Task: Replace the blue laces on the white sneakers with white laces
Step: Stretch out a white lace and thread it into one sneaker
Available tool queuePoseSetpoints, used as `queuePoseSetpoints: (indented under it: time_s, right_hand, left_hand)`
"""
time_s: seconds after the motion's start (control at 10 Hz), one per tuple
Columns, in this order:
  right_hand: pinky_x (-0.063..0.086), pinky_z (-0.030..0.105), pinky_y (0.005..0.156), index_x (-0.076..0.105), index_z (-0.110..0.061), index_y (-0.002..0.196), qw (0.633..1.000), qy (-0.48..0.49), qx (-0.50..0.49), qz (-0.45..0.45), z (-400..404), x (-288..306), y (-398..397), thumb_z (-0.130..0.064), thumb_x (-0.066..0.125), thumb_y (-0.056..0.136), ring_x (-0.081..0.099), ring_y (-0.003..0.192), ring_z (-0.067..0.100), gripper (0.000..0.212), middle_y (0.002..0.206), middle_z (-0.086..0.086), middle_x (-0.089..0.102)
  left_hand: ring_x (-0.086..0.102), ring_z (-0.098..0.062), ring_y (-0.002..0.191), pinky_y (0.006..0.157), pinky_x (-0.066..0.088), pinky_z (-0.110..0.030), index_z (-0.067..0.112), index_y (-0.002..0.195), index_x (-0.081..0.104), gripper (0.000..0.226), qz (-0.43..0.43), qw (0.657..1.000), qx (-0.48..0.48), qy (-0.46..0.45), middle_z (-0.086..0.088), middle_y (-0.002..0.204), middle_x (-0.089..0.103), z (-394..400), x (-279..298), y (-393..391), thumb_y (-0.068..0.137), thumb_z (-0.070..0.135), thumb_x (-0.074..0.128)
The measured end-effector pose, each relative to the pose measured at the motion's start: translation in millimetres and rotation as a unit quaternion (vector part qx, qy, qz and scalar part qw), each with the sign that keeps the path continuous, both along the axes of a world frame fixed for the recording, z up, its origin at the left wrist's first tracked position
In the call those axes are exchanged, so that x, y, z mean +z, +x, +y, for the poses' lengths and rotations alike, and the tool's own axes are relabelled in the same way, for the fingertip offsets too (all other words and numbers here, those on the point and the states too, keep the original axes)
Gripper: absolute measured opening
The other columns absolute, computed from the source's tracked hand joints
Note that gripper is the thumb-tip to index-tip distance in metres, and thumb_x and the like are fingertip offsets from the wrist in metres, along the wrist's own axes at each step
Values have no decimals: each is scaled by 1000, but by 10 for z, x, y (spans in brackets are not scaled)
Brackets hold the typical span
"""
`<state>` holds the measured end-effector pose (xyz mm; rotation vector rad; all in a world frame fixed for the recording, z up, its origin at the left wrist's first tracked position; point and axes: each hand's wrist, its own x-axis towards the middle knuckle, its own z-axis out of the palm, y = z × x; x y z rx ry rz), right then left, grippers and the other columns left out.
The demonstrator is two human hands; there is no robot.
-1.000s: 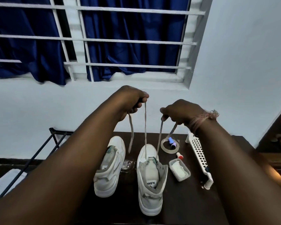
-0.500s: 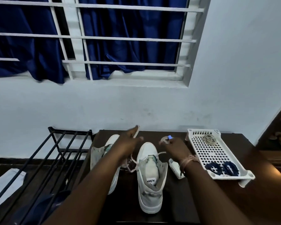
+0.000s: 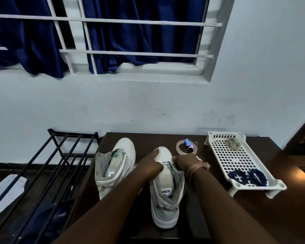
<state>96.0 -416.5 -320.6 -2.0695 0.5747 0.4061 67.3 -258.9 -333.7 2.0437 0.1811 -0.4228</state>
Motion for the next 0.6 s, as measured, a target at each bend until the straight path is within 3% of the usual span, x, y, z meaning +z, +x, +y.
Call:
queuePoseSetpoints:
  time_s: [0.1,0.2,0.3,0.4,0.5,0.6]
  right_hand:
    - [42,12,38,53,-10,73,998,50,12,-20,-46,46,-21,-4,53,97,58,52,12,25,32,-11,52]
    - [44,15,35,58,0,94,991,104,-59,-54,-116,67,-68,-4,52,97,61,52,18,8,34,-11,53]
    - [39,15,31,63,10,109,985,106,-102,-92,-192,-11,-54,-12,51,98,60,41,13,27,38,-8,58]
    - [35,18,36,59,-3,111,991,83,-78,-65,-183,10,-98,-23,53,95,63,43,15,27,55,3,70]
    - [32,16,34,51,-6,118,994,77,-37,-73,-172,114,-162,-22,57,93,54,33,10,30,59,9,71]
    - [29,14,33,46,-12,113,994,101,16,-49,-200,373,-253,-10,60,92,42,26,12,25,72,24,69]
  left_hand:
    - [54,-22,129,107,45,-33,40,154,35,79,1,1000,9,15,-3,154,47,-10,-57,11,83,21,62]
    - [56,-21,127,110,45,-38,42,149,43,76,8,1000,29,4,1,148,53,-2,-135,31,77,23,60]
    - [59,-20,123,107,48,-40,39,149,45,83,15,999,32,0,3,143,58,8,-168,40,68,26,60]
    - [62,-20,117,103,50,-39,34,147,48,86,11,999,45,-21,2,136,63,3,-138,29,62,24,62]
    - [68,-20,106,98,55,-43,32,133,62,79,-3,998,52,-22,1,122,70,23,-154,59,54,29,63]
    - [69,-23,87,82,57,-40,22,105,70,48,-15,996,82,-17,-2,101,73,102,66,52,59,29,62]
